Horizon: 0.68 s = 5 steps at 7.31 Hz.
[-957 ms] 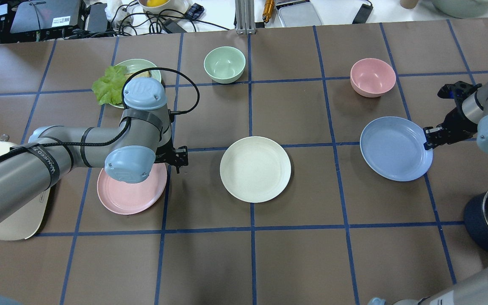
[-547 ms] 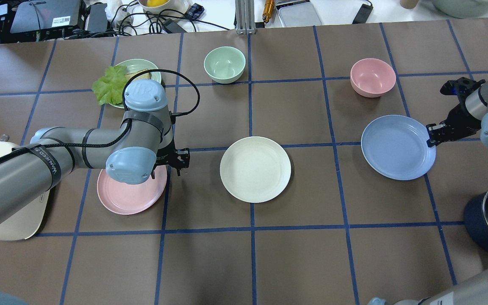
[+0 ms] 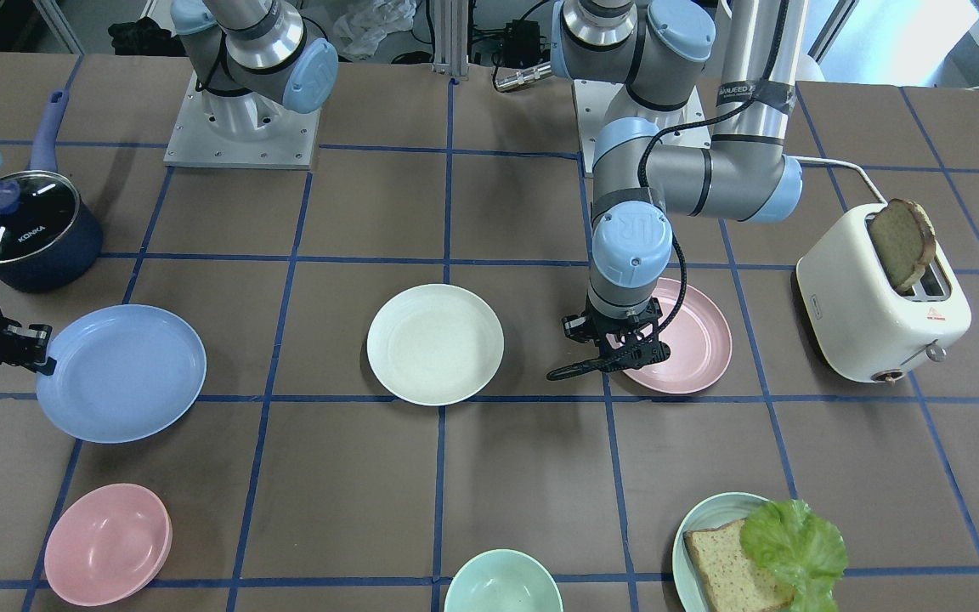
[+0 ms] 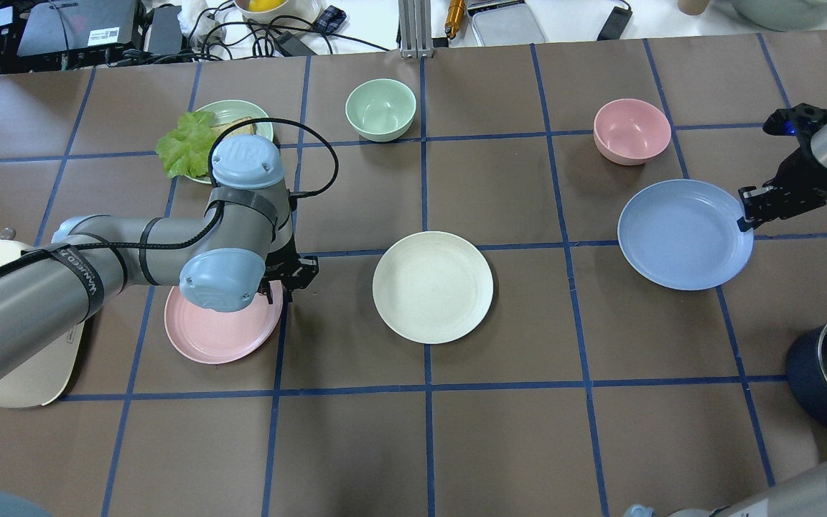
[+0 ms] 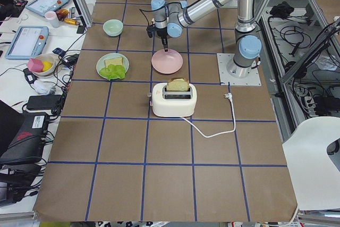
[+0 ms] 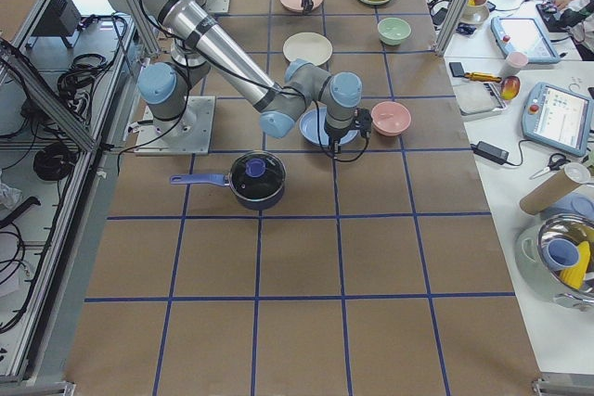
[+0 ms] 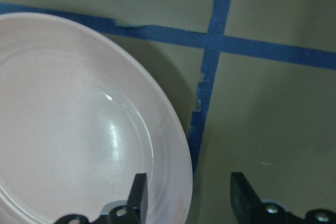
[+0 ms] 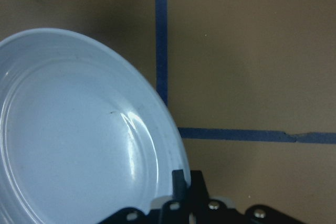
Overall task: Stack three plates with pink and blue
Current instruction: 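Close the left gripper on pink plate rim while right grips blue rim, then lift the pink plate with the left gripper and carry it over the cream plate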
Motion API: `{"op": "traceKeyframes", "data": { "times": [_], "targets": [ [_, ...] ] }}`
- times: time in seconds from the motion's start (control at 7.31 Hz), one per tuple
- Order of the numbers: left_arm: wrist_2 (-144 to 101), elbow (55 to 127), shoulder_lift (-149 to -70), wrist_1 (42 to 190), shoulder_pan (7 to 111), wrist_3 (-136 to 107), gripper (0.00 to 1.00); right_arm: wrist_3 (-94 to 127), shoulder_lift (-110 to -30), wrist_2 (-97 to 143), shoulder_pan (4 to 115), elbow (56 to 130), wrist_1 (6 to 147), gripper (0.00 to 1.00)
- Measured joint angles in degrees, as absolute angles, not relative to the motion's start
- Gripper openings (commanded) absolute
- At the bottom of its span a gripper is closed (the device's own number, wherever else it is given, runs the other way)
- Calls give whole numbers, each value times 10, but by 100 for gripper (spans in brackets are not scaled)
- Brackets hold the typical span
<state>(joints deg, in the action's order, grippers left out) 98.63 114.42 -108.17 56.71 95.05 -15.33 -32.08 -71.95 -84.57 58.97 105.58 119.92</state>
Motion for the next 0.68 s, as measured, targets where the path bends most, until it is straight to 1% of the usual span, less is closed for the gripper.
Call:
{"op": "traceKeyframes", "data": {
  "times": [0.14, 0.68],
  "targets": [
    [987, 1143, -1082, 567, 950, -153, 0, -321, -720, -846, 590, 1055, 1198, 0],
    [991, 1142, -1086, 569, 949, -153, 0, -320, -720, -845, 590, 1052, 1198, 0]
  ]
}}
